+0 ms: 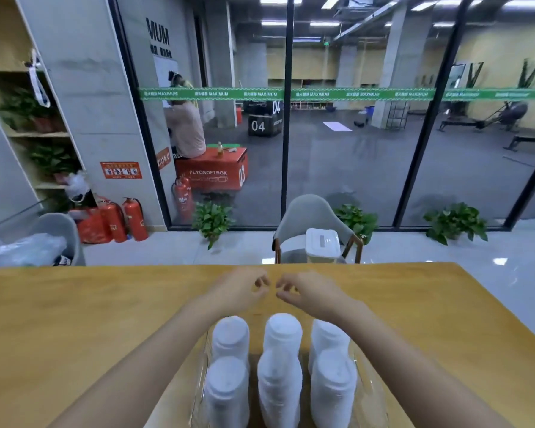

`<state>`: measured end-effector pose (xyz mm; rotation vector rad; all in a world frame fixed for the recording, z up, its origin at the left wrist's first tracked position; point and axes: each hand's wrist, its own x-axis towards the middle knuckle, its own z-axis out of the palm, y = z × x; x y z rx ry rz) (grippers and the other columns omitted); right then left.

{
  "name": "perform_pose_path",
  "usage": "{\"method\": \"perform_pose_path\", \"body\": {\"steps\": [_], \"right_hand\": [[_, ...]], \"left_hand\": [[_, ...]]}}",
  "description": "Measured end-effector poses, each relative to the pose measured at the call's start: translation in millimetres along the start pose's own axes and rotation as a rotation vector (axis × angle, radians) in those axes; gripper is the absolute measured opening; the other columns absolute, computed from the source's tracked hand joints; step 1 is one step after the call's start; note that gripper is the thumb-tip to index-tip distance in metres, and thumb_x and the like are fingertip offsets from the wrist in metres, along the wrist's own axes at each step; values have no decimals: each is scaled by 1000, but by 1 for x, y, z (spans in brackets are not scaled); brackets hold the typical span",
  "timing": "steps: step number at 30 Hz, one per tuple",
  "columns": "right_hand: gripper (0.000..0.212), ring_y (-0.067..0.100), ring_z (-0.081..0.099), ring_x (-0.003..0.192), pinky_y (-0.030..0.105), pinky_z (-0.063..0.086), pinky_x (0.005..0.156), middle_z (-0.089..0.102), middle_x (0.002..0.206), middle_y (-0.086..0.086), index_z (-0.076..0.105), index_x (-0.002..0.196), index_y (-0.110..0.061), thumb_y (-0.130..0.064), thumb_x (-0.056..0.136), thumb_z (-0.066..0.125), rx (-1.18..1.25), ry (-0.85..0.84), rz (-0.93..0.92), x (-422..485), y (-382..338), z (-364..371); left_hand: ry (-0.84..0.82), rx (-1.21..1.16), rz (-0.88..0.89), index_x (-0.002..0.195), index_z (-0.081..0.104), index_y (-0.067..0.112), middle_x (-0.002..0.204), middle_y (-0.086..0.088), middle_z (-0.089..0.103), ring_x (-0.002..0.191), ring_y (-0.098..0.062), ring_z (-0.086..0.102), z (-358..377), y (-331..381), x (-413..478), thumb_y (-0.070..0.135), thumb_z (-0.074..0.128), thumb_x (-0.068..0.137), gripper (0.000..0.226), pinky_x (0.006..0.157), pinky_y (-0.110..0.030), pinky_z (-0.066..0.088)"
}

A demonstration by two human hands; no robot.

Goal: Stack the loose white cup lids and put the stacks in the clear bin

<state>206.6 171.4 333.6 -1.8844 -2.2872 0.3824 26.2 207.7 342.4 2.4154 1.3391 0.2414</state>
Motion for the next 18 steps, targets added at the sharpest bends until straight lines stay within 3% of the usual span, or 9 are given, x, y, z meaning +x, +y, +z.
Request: {"method": "perform_pose_path", "body": {"steps": [3,5,11,15,18], "right_hand": [[31,16,59,112,30,46,86,65,123,-7,60,126,-26,-40,98,56,67,-114,20,-22,10,44],[36,14,57,115,29,45,89,62,128,-7,58,130,-27,-41,96,58,106,-171,24,-37,15,71],[65,17,45,129,32,40,98,49,142,-2,49,141,-24,-47,84,72,125,-137,-36,-50,23,104],[53,20,46,123,34,39,91,51,131,-4,58,124,-27,-48,79,76,33,-127,-93,-48,24,106],[52,19,44,122,35,39,93,50,132,-3,57,122,-28,-49,78,76,13,-143,-98,-42,26,96]], "left_hand": [[-183,-40,-30,121,62,17,119,0,65,97,-14,57,46,-13,-15,30,61,96,28,69,-19,39],[-249,-26,-64,119,62,19,117,1,65,101,-15,59,74,-25,-27,35,64,93,31,74,-22,40],[-220,-101,-56,124,59,17,114,0,64,102,-14,58,107,-47,-39,32,74,86,44,90,-28,47],[-254,-124,-40,114,63,21,108,3,65,101,-13,61,114,-51,-38,32,81,78,41,91,-34,51],[-215,-47,-8,112,65,22,104,8,63,99,-13,60,97,-44,-30,35,74,84,32,86,-29,49]]}}
